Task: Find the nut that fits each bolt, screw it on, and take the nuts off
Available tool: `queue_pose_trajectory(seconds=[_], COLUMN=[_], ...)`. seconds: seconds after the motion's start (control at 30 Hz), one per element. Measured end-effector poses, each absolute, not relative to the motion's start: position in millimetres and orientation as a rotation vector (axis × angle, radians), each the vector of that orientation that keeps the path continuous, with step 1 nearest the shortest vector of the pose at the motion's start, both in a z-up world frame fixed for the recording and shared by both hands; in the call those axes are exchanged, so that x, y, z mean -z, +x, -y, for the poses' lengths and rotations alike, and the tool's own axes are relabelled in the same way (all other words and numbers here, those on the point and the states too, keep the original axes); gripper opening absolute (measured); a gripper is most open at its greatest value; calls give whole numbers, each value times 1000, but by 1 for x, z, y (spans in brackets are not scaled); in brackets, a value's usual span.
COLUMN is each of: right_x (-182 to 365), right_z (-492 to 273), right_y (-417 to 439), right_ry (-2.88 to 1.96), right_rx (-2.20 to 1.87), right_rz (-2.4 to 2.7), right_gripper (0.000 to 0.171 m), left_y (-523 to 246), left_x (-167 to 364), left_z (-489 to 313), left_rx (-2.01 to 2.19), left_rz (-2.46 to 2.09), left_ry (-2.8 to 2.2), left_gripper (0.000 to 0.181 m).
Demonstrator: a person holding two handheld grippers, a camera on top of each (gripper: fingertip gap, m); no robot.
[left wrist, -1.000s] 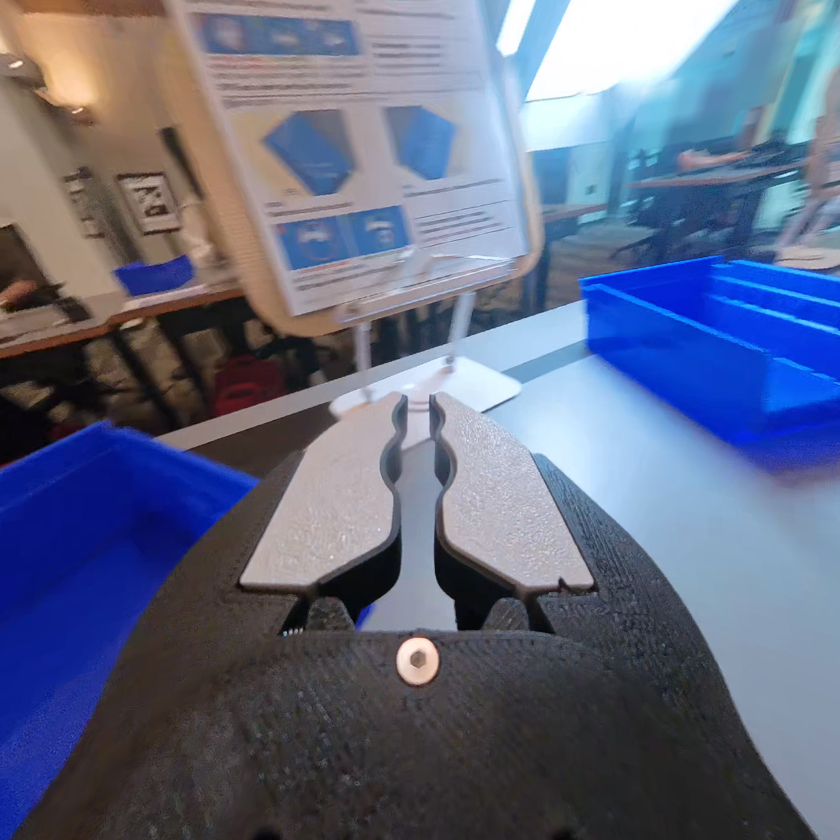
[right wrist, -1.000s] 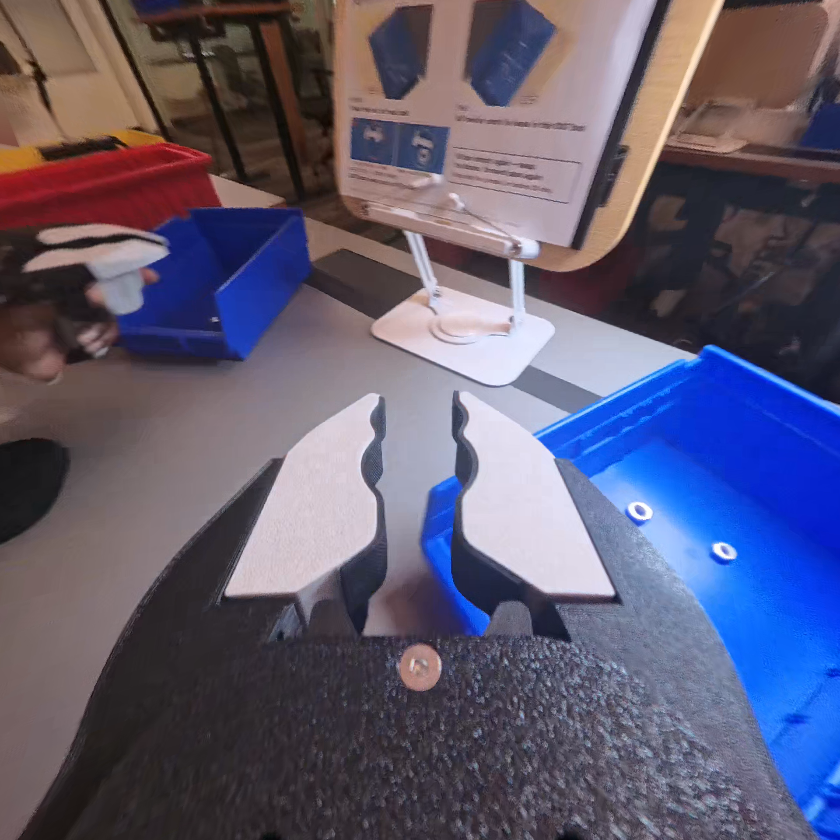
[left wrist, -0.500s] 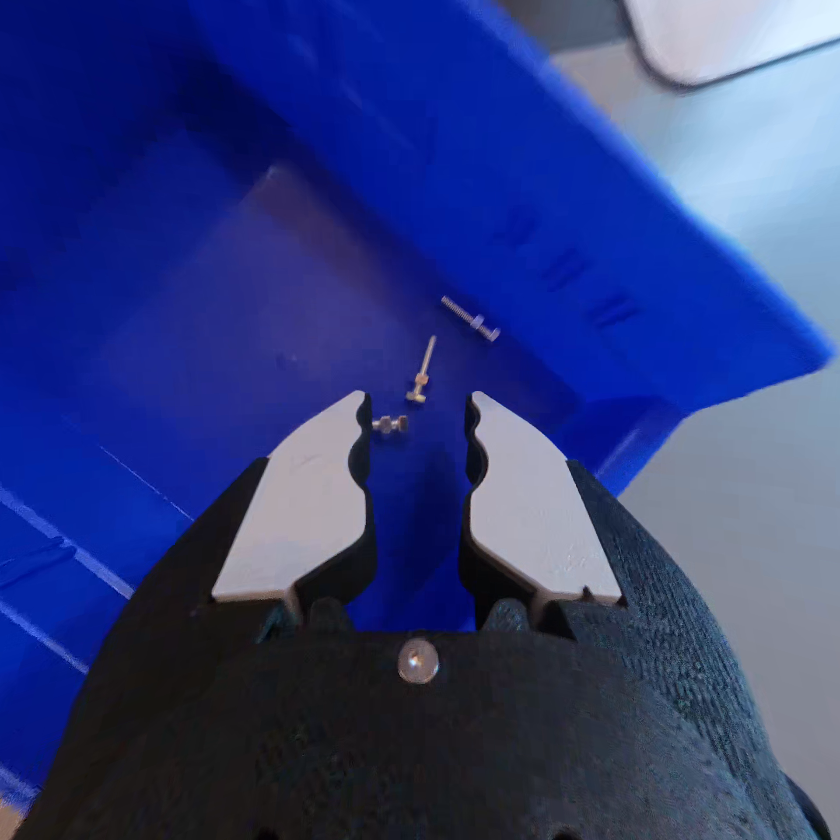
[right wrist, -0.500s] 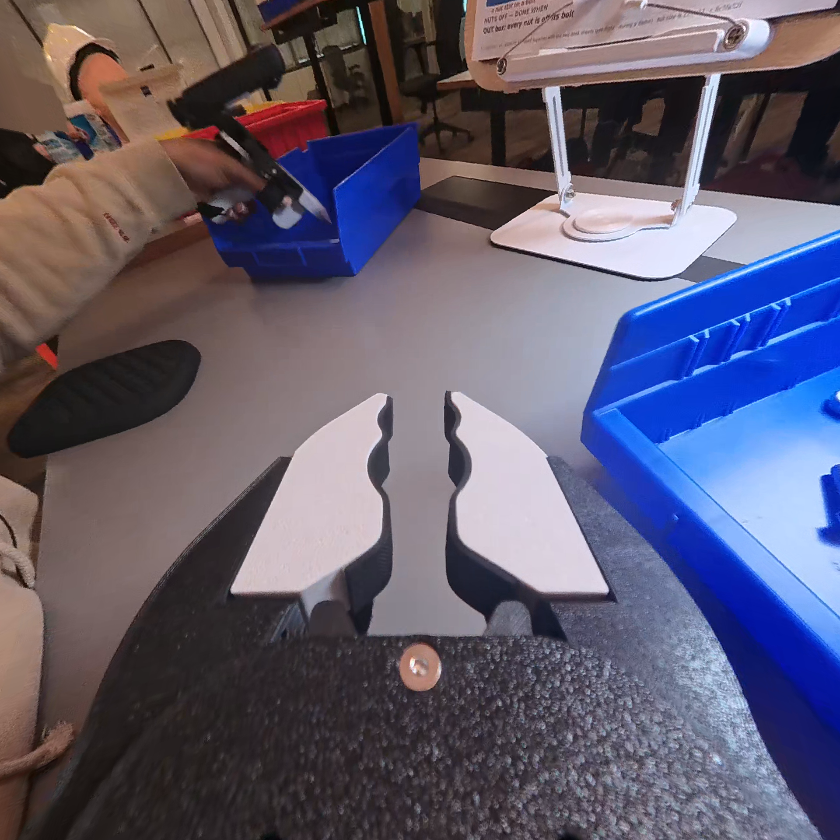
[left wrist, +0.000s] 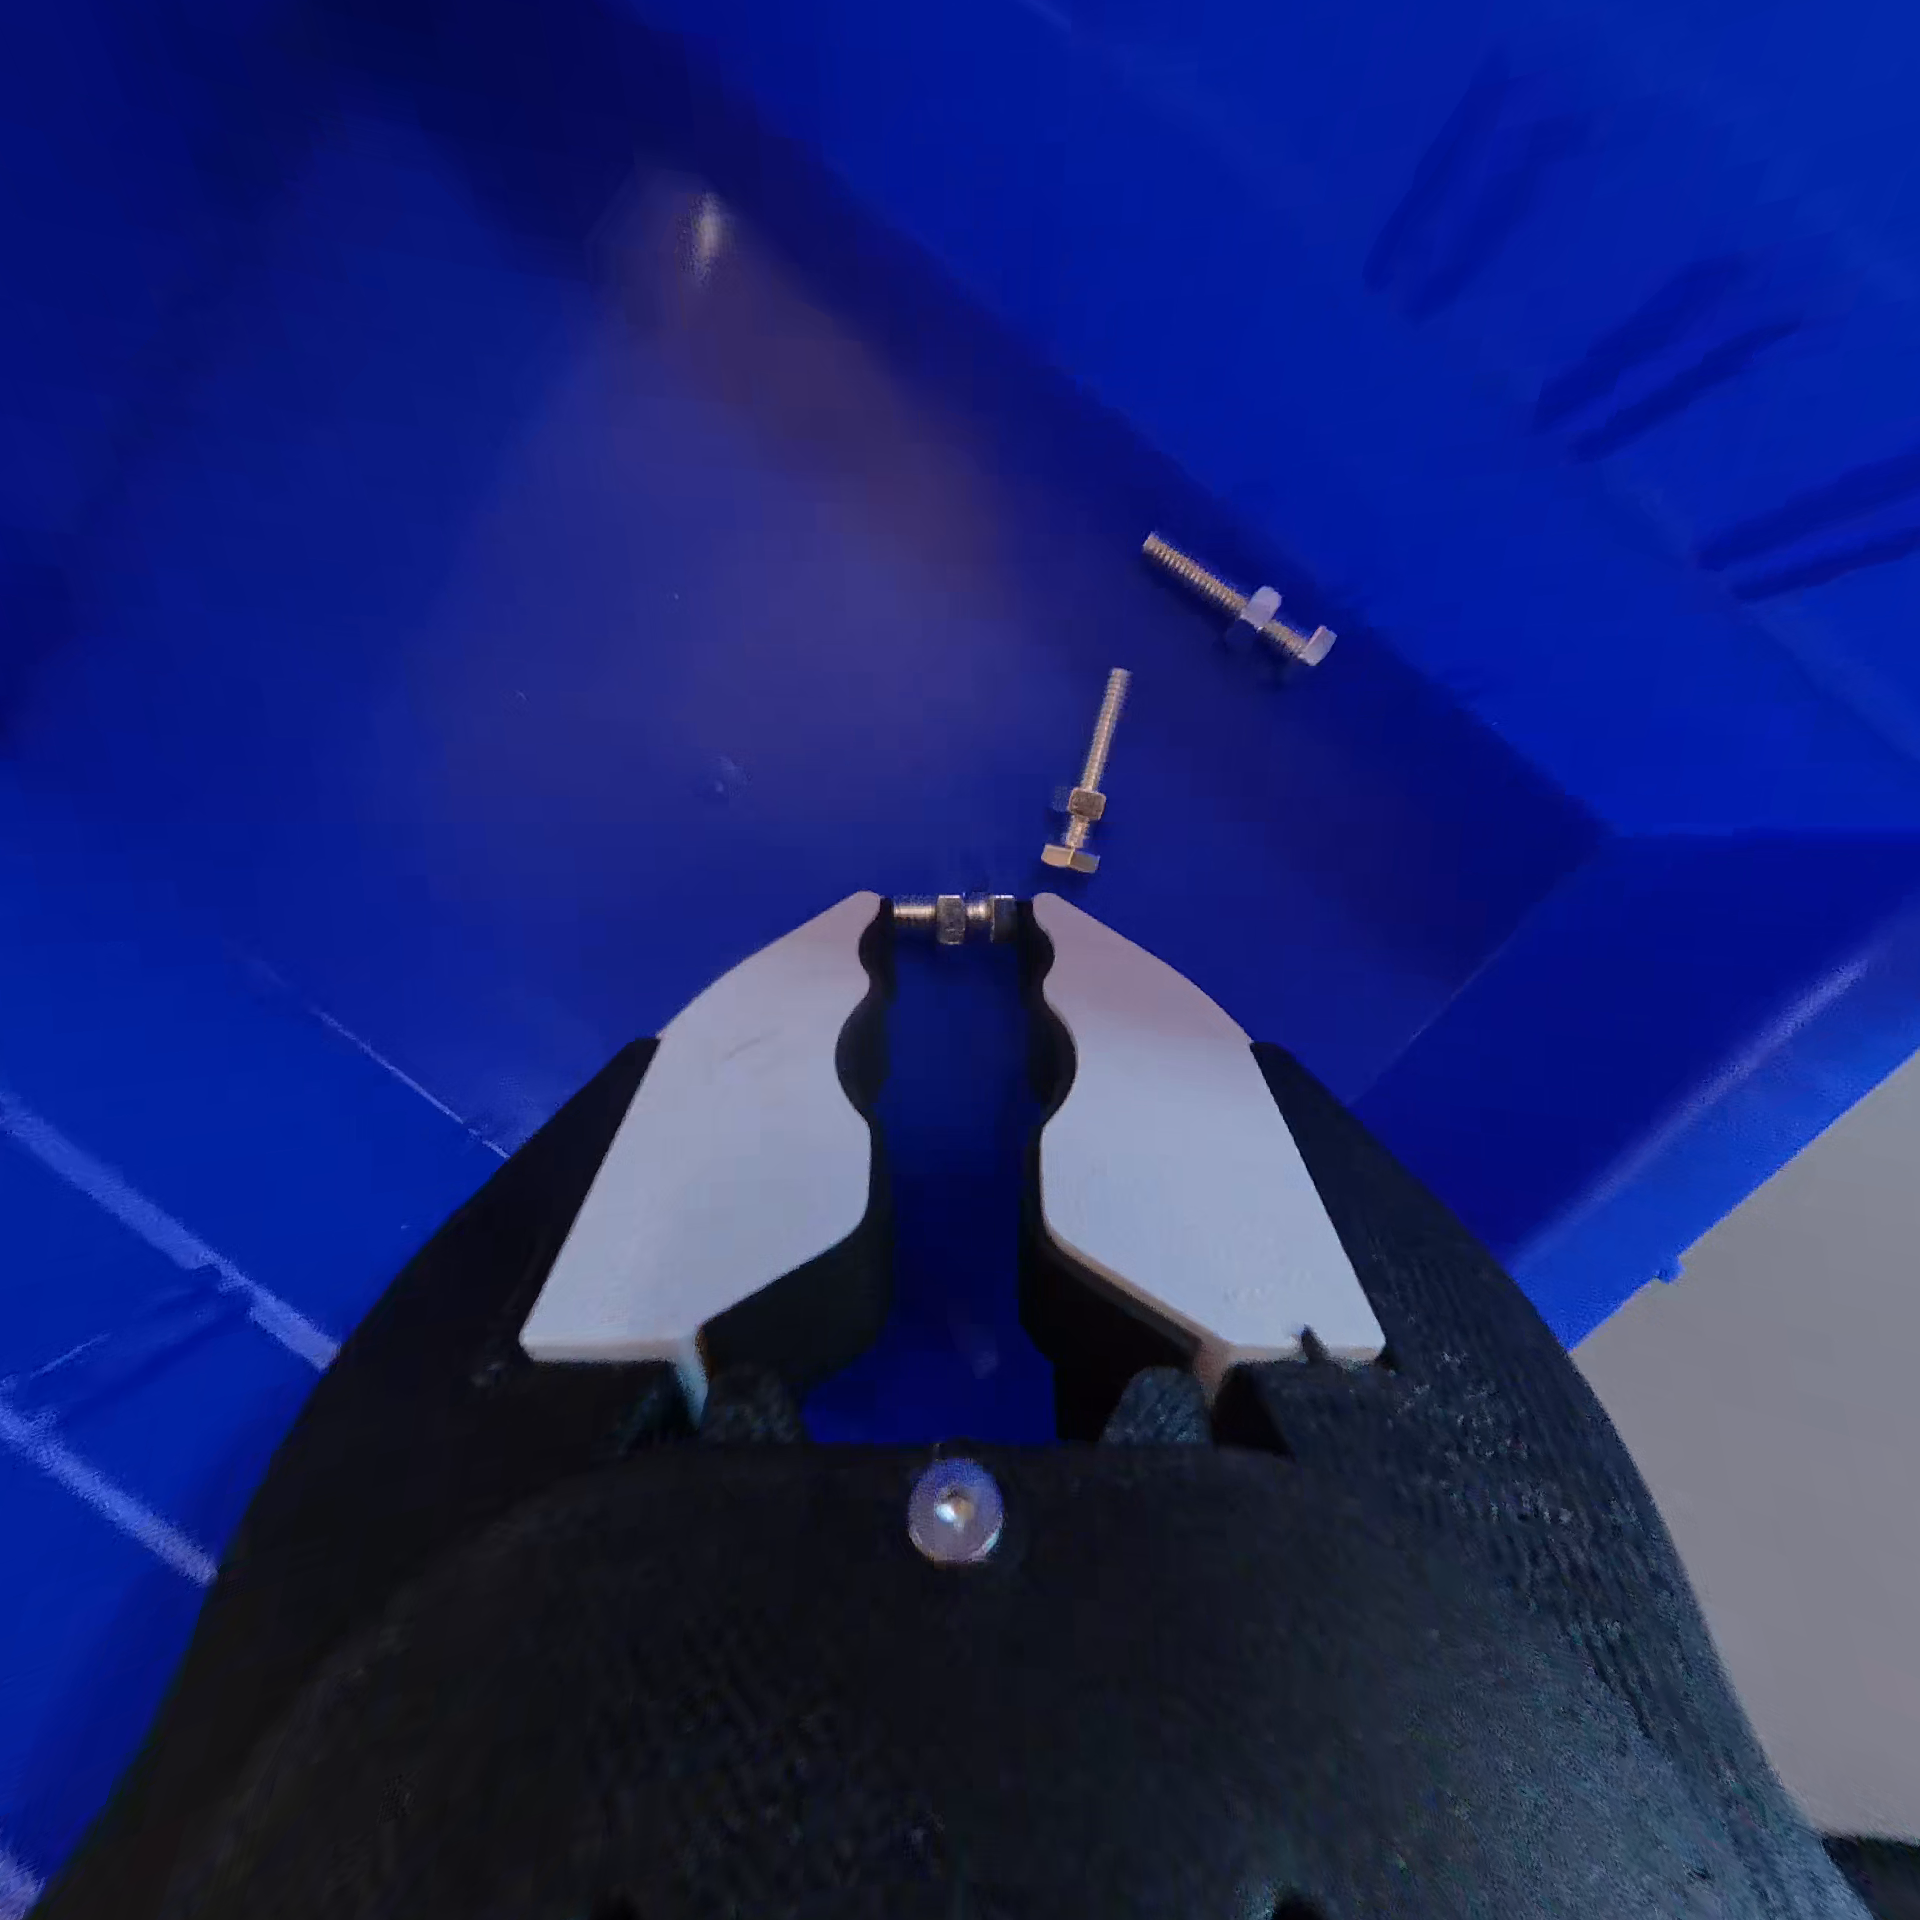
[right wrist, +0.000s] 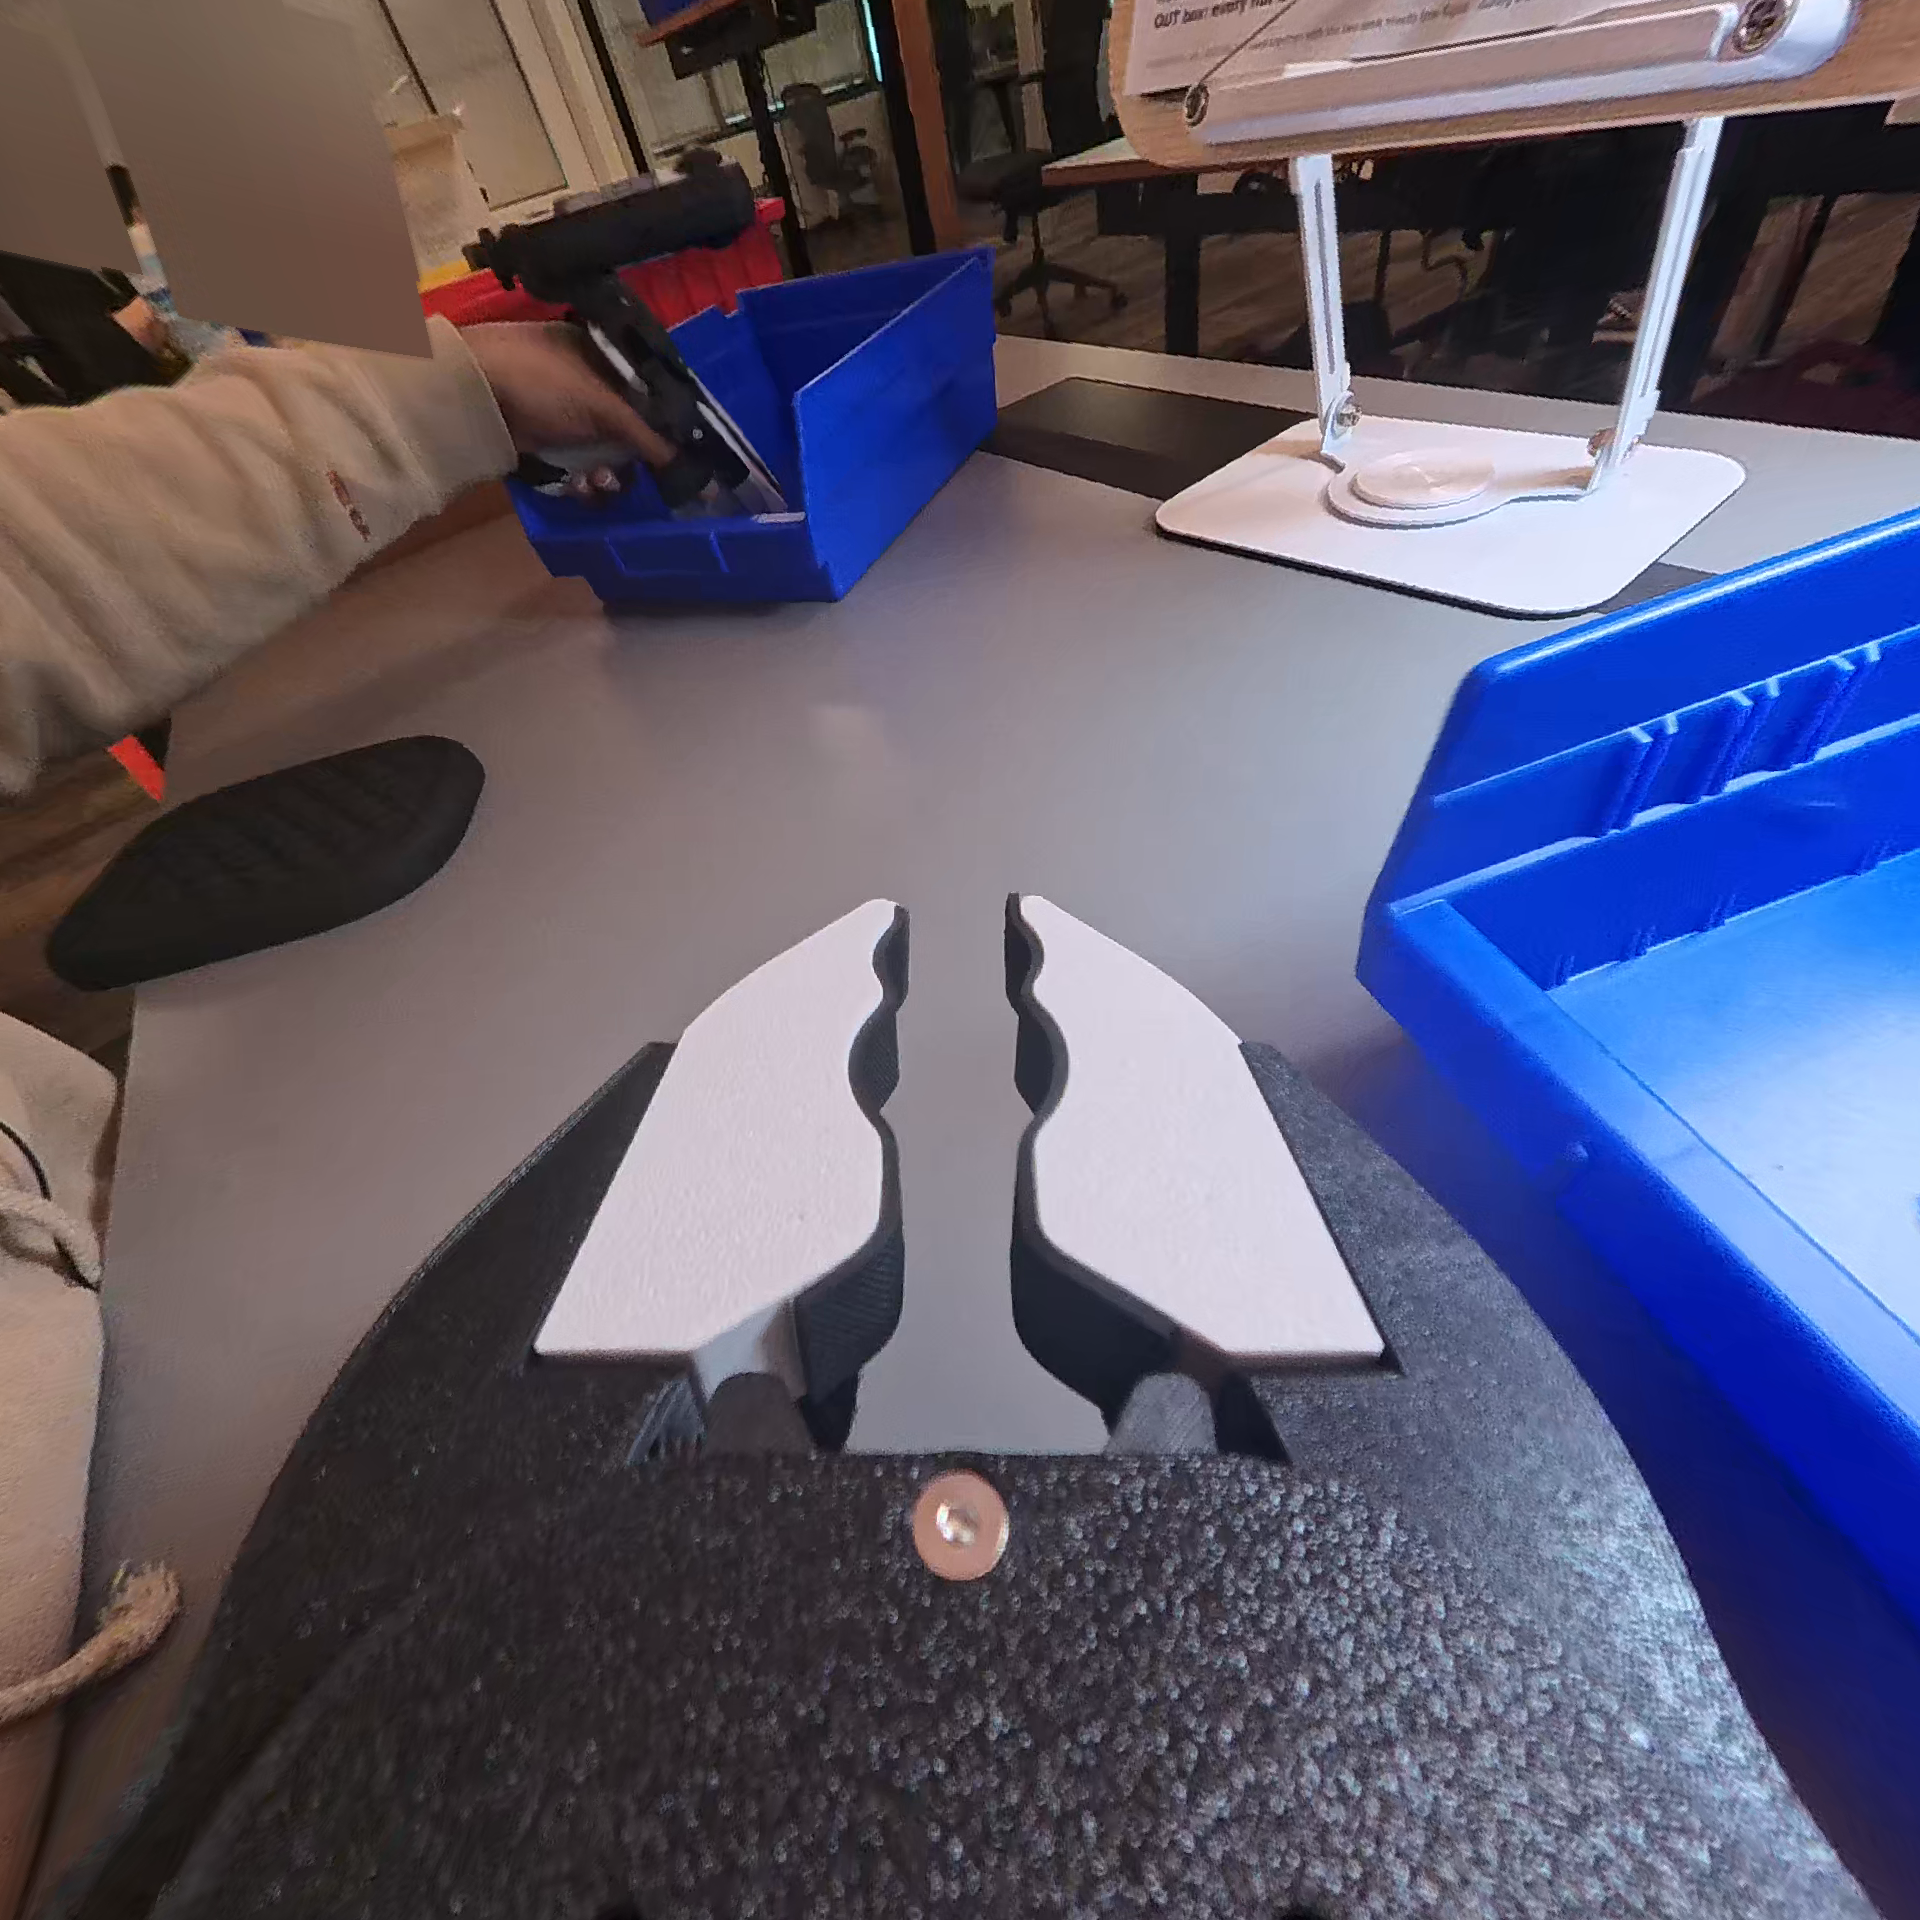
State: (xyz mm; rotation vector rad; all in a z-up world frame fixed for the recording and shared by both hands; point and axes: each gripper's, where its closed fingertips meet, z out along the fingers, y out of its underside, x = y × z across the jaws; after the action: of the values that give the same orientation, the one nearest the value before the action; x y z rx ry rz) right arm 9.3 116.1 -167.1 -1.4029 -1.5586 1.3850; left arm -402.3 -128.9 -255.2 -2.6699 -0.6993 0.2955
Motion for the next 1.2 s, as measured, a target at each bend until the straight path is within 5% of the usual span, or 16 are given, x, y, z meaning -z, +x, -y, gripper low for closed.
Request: queue_pose_trajectory(seconds=[0.03, 0.17, 0.37, 0.73, 0.93, 1.07, 1.2], right_x=[168, 169, 160, 105, 121, 121, 110], right_z=[-115, -105, -79, -20, -6, -5, -3], right_y=[9, 8, -13, -49, -43, -40, -31], right_ry=[-1398, -1369, -1350, -1216, -1207, -1110, -906], right_rx=[-1382, -1392, -1466, -1681, -1772, -1750, -1744], right_rz=[1564, 1589, 1632, 1671, 1756, 1772, 1748], right_gripper=[17, 17, 21, 32, 16, 16, 16], left_y=[-401, -373, -232, -51, -35, -29, -16], left_x=[249, 183, 105, 102, 116, 117, 103], left_z=[126, 99, 47, -19, -21, -18, -4], left_rx=[-354, -659, -891, -914, -929, -701, -18], left_rz=[646, 324, -229, -779, -870, -831, -629], left_ry=[-2640, -2325, -1861, -1449, -1405, -1440, -1504], left_gripper=[24, 24, 23, 22, 22, 28, 38])
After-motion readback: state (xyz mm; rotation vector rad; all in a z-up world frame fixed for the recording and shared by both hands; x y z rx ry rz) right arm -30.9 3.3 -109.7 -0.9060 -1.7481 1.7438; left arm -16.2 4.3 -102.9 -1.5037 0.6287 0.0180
